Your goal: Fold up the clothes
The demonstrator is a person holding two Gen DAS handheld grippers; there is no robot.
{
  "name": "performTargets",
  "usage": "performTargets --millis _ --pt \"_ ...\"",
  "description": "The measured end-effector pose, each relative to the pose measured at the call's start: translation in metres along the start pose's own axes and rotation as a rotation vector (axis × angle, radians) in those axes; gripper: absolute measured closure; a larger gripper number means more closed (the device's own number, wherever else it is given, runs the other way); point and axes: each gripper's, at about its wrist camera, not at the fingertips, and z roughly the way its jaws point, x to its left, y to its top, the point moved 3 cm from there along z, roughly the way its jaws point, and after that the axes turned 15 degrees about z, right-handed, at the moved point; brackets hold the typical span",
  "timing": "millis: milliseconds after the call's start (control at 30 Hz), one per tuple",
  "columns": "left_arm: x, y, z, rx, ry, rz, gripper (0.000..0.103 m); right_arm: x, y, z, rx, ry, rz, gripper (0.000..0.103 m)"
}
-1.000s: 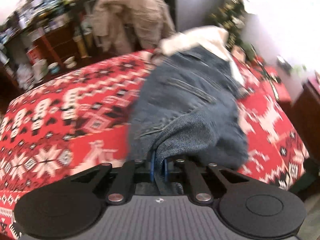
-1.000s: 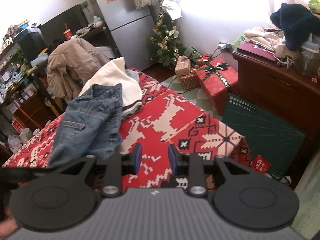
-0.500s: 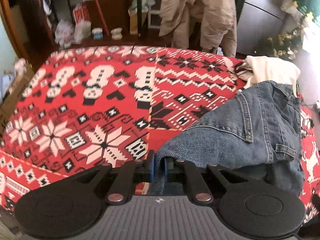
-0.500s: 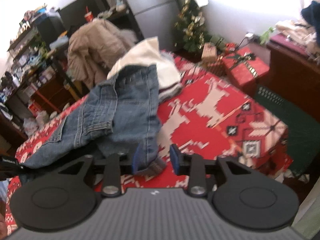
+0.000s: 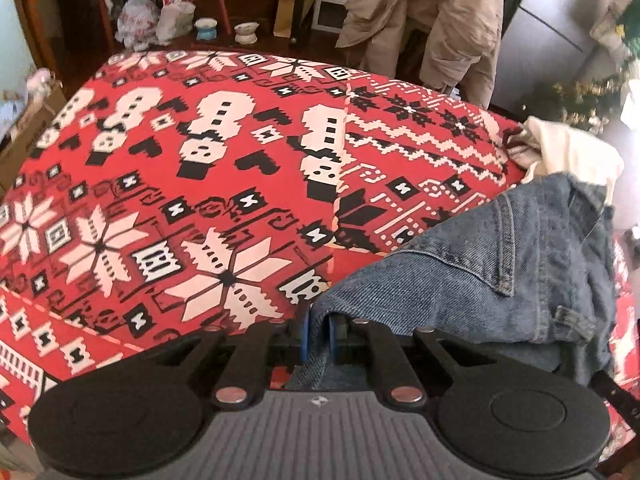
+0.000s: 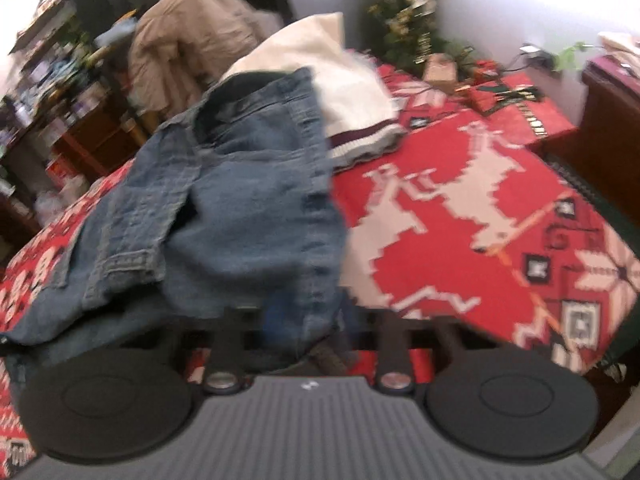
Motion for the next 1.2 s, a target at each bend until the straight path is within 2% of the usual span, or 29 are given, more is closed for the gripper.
performTargets --millis 100,233,433,600,733,900,1000,1067,1100,1167,1200 --pt "0.016 0.000 -0.013 -0.022 -0.033 -0.040 0.095 0.018 -0.002 -0.013 -0.056 0.003 -0.062 0.089" --pt "0.034 -0.005 -0.035 -0.073 0.029 -0.044 0.095 0.036 0.002 -0.043 -0.078 0.093 -0.054 0.090" --pt "0.061 -0.027 -0.060 -0.087 0.112 -0.029 0.095 0.068 0.010 -0.084 -0.066 0.246 -0.037 0.091" --pt "0.101 -0.045 -0.082 -0.100 0.133 -0.102 0.095 0.078 0.009 -0.104 -0.074 0.265 -0.040 0.098" --pt "0.117 -0.057 -0.072 -0.067 0.129 -0.101 0.095 0.063 0.000 -0.096 -0.046 0.210 -0.021 0.098" --pt "0.109 -0.072 -0.040 -0.007 0.224 0.024 0.087 0.030 -0.022 -0.057 -0.004 0.051 -0.045 0.097" --pt "0.110 -0.081 -0.027 0.003 0.238 0.055 0.081 0.008 -0.027 -0.037 0.033 0.014 0.004 0.095" --pt "0.113 -0.085 -0.026 0.004 0.231 0.047 0.071 0.000 -0.029 -0.027 0.047 0.013 0.023 0.093" --pt "0.114 -0.087 -0.026 0.004 0.227 0.035 0.069 0.000 -0.030 -0.026 0.039 0.006 0.019 0.089" --pt "0.117 -0.090 -0.030 -0.003 0.241 0.012 0.057 0.002 -0.031 -0.027 0.000 -0.017 -0.001 0.087" --pt "0.118 -0.092 -0.032 -0.005 0.248 0.002 0.054 0.003 -0.031 -0.029 -0.016 -0.020 -0.013 0.078"
